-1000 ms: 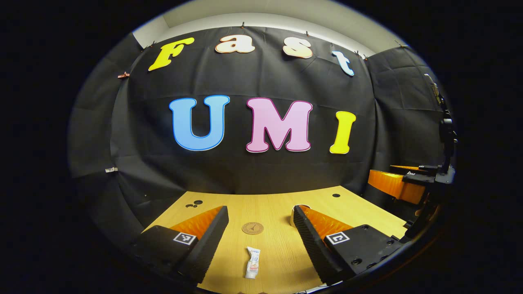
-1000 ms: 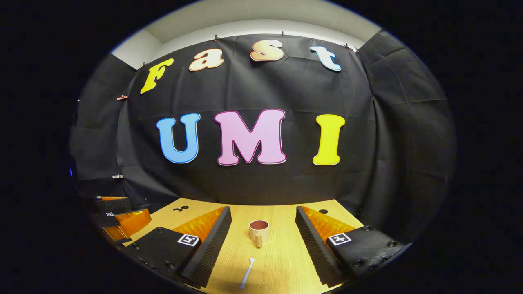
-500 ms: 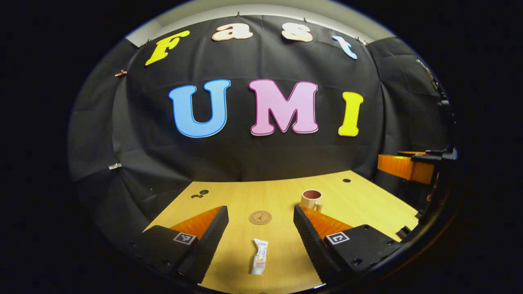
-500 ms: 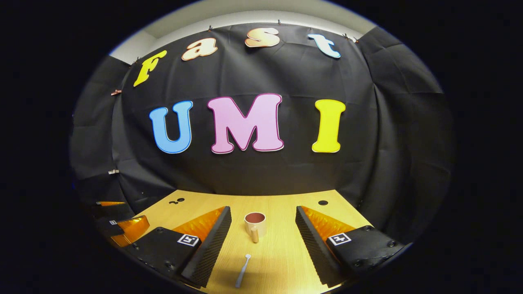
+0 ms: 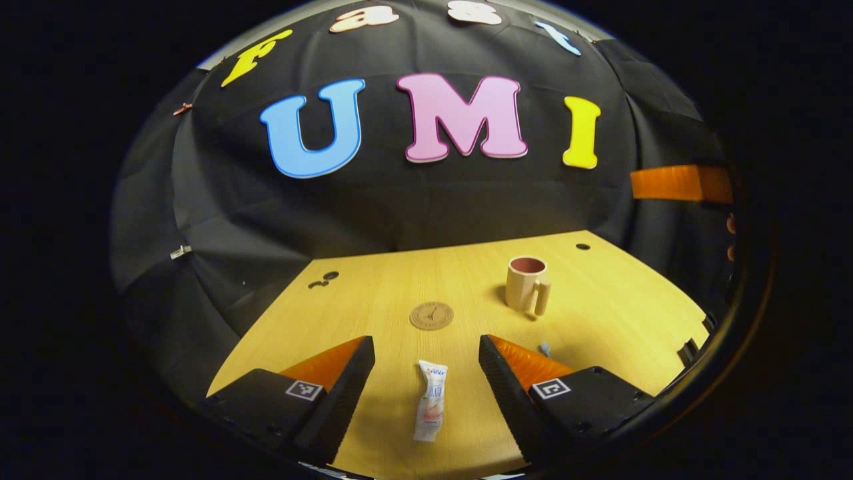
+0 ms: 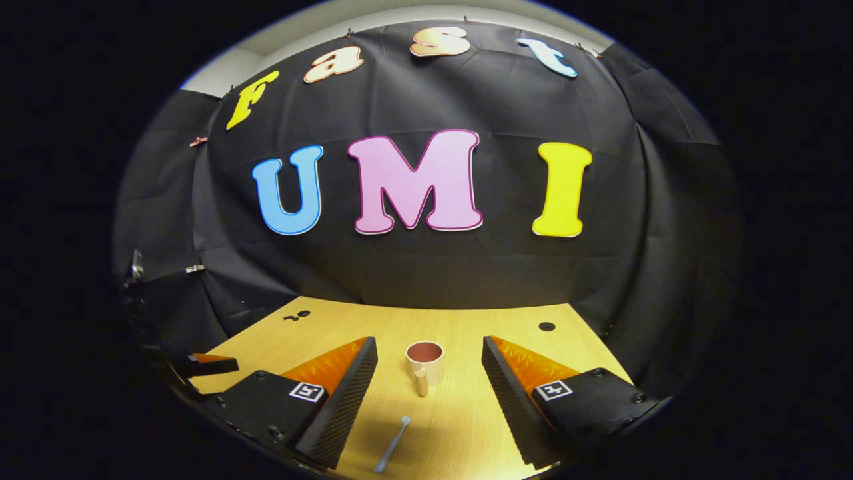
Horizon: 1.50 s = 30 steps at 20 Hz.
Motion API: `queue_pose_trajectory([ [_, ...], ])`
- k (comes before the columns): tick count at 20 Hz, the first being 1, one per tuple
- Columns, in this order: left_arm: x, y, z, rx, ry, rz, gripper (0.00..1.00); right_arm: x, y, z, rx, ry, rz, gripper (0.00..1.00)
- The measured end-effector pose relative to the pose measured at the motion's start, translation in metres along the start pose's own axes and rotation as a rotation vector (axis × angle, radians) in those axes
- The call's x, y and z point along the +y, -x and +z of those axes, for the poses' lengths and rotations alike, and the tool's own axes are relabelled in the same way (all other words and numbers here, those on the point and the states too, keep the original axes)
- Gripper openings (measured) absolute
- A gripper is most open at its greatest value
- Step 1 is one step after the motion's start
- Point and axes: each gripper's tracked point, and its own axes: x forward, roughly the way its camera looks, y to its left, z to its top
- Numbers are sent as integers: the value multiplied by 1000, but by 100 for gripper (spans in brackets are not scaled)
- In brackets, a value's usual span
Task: Put the toothbrush and toothpaste on the desktop into the cup, then pick up the cup and place it on the coaster on the desktop.
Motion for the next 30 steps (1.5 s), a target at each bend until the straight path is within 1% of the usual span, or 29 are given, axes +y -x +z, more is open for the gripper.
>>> queue_pose_trajectory([
  [4,-3,-23,-50,115,-24,14,98,-5,-16,-20,61,23,49,98],
  [7,-9,-40,-86,212,-2,6,98,-12,-29,-35,110,37,71,98],
  [9,-10,-49,-103,262,7,11,95,-13,-36,-44,139,34,82,98],
  [12,-12,-58,-122,323,-4,9,95,-14,-43,-60,180,14,108,97],
  [15,-14,-68,-142,394,4,10,92,-20,-46,-76,226,-18,111,98],
  [16,-16,-69,-147,422,9,5,90,-20,-48,-78,232,-34,109,97],
  [17,-19,-73,-145,406,17,-6,89,-23,-49,-80,239,-47,106,98],
  [18,-23,-74,-145,419,20,-26,87,-25,-50,-84,245,-58,104,98],
  [19,-24,-75,-144,418,28,-46,84,-27,-49,-87,251,-67,102,99],
  [21,-25,-76,-143,439,76,-85,78,-29,-50,-90,262,-76,91,99],
  [22,-23,-79,-144,449,86,-81,65,-30,-50,-93,269,-80,85,98],
  [23,-24,-86,-144,440,79,-73,60,-30,-50,-96,276,-85,80,98],
  [25,-25,-85,-144,462,64,-87,40,-28,-47,-104,296,-97,66,98],
  [26,-27,-84,-144,484,48,-97,46,-26,-43,-110,314,-106,59,98],
  [27,-27,-85,-144,489,43,-108,39,-24,-41,-116,326,-110,52,98],
  [28,-28,-84,-142,492,42,-117,40,-22,-37,-123,346,-113,42,98],
  [29,-28,-86,-142,494,44,-126,33,-21,-36,-129,373,-118,31,98],
  [30,-28,-84,-142,500,43,-136,29,-17,-32,-140,416,-125,19,98],
])
